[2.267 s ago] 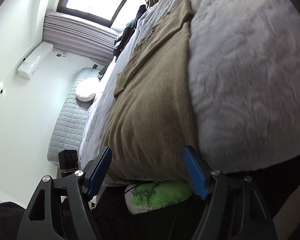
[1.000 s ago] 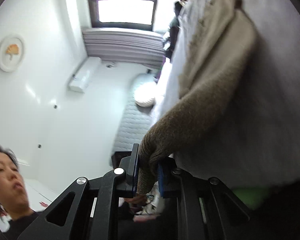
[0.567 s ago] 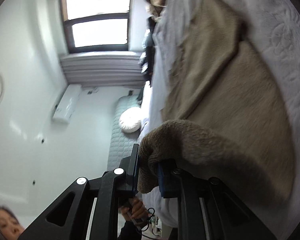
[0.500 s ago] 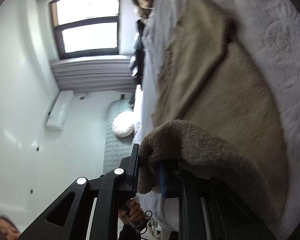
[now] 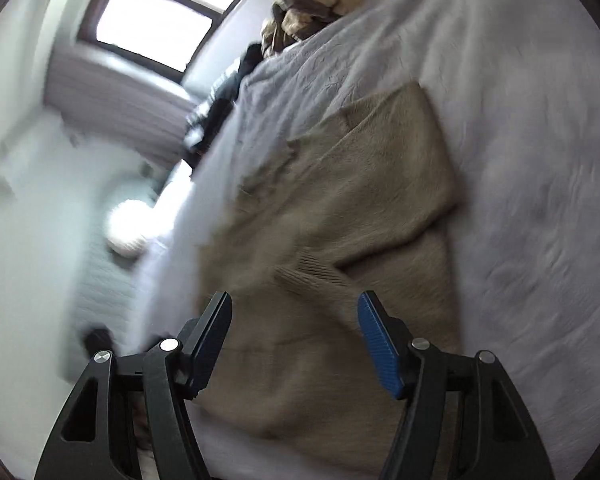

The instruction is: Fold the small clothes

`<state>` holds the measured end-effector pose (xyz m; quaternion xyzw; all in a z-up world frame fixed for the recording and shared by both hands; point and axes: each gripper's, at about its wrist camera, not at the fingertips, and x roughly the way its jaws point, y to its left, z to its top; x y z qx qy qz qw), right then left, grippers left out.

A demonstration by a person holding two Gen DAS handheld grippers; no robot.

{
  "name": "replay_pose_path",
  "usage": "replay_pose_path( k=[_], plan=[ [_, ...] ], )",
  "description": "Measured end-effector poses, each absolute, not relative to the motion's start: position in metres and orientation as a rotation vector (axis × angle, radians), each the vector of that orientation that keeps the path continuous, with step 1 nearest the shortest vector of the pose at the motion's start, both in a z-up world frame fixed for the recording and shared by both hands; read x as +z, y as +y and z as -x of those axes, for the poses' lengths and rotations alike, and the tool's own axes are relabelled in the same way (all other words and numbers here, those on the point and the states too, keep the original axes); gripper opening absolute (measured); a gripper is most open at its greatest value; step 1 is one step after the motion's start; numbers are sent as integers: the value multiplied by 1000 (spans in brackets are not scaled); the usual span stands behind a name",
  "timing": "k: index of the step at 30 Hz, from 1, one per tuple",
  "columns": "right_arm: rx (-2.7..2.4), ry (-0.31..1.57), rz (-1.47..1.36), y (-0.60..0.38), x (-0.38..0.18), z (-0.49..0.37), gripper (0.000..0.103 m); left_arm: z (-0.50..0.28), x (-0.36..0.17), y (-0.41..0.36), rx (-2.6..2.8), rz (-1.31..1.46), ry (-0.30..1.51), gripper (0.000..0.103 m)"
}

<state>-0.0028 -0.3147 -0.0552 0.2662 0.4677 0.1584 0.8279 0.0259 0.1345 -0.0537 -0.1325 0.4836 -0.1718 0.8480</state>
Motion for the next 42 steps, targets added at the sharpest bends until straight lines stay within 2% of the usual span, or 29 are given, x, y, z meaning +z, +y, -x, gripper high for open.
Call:
replay_pose_path(
  k=[7,8,9,10,11,12,15,21,25,28,32,37,42],
  plan=[
    [294,1109,-21,-248,-64,-23,69,-56,-81,99,-406,177,1124,94],
    [266,1134,30,-244,-70,-20,69,-58,-83,97,-397,167,1132,87],
    [238,1146,52,-247,-75,-20,66,-58,-85,95,-398,162,1135,74],
    [215,1150,60,-246,-75,-20,39,-58,-87,93,-402,139,1150,33],
    [200,1144,43,-249,-74,-20,10,-57,-89,92,-392,120,1164,7],
    [190,1124,24,-252,-70,-17,7,-53,-88,94,-390,115,1156,7],
    [186,1027,-20,-260,-46,-8,7,-38,-72,98,-426,132,1091,7],
    [164,843,31,-258,17,-3,7,-26,-8,116,-421,172,902,7],
    [138,771,24,-256,42,-31,7,-42,27,122,-384,176,786,7],
    [136,774,-14,-257,42,-70,7,-71,35,119,-358,179,757,7],
    [129,827,-50,-261,20,-126,7,-118,20,113,-306,157,775,7],
    [116,921,-46,-258,-30,-179,7,-177,-34,103,-234,149,872,7],
    [88,1028,-78,-267,-86,-206,7,-201,-87,101,-197,170,967,7]
  ],
)
